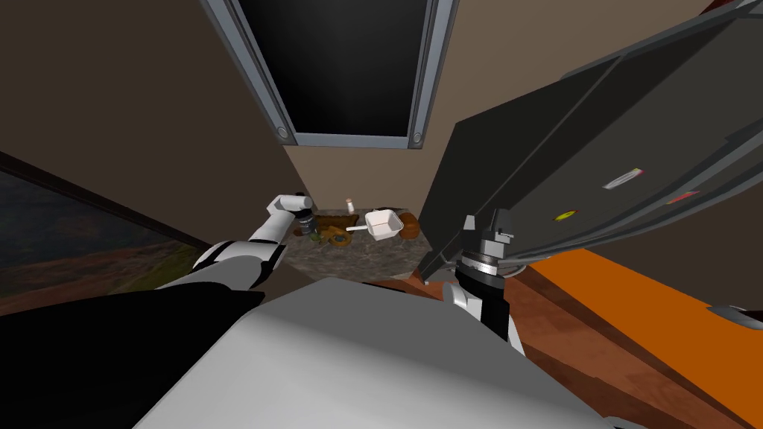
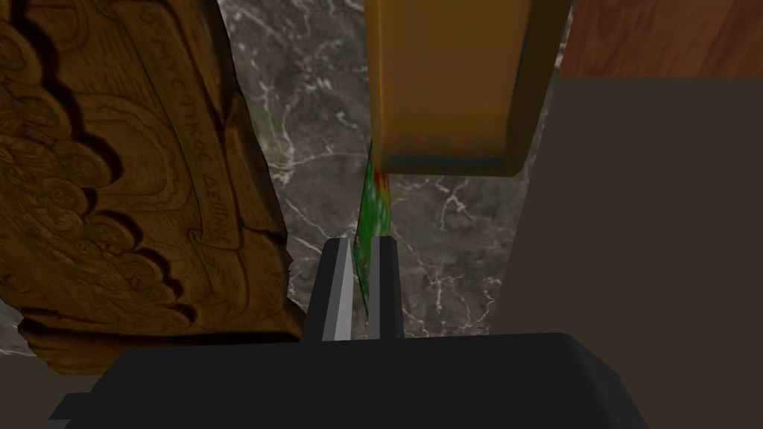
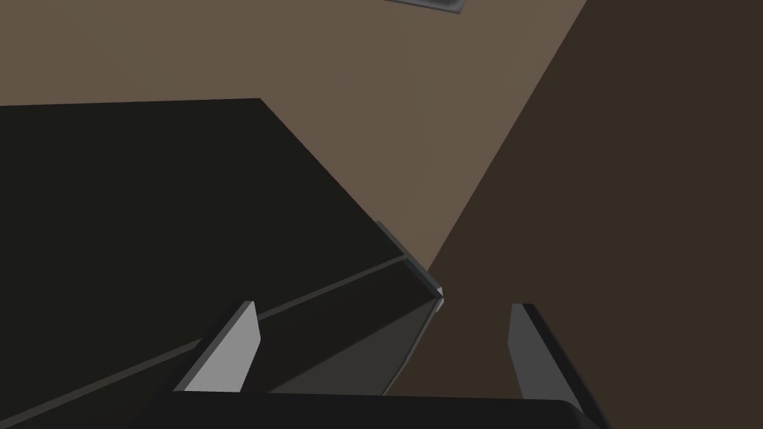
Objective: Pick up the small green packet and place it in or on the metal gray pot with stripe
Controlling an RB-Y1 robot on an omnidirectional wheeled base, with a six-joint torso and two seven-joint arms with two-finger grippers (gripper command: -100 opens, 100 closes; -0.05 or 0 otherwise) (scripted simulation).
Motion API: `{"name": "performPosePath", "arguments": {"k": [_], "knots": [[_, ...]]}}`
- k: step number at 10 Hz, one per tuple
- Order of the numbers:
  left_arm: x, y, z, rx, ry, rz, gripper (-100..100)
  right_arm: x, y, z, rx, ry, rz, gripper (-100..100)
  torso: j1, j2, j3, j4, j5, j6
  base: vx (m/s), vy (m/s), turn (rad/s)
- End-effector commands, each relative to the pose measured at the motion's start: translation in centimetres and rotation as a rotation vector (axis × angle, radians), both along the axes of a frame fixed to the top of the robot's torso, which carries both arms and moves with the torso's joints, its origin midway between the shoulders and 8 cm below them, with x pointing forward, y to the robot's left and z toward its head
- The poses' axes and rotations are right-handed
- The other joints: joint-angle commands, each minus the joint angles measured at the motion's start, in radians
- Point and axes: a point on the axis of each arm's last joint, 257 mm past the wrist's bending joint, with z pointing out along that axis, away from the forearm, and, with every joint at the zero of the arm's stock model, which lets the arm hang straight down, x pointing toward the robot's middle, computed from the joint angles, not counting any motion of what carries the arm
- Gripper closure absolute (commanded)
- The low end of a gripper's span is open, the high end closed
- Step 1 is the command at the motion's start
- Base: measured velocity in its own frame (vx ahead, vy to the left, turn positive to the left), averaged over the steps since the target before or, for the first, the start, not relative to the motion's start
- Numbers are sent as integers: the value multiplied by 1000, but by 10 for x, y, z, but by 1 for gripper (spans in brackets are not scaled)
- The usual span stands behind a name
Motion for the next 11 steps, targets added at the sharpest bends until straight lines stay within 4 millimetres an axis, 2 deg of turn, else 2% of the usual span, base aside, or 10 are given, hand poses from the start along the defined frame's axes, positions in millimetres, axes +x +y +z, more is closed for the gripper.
{"name": "performPosePath", "arguments": {"k": [1,3,9,10,11], "knots": [[11,6,9,64,-34,-23,100,0,0,0,0,0,0,0,0,0,0,0,0,0,-29,-55,12],[18,10,15,107,-55,-39,100,0,0,0,0,0,0,0,-1,0,0,0,0,0,-19,-47,12],[62,22,71,390,-198,-151,100,0,0,0,0,0,0,0,-5,0,0,0,-3,2,-17,-72,18],[62,23,72,399,-200,-150,100,0,0,0,0,0,0,0,-5,1,0,0,-2,2,-29,-55,5],[69,22,84,448,-226,-171,100,0,0,0,0,0,0,0,-3,1,0,0,-2,2,-12,-48,11]]}}
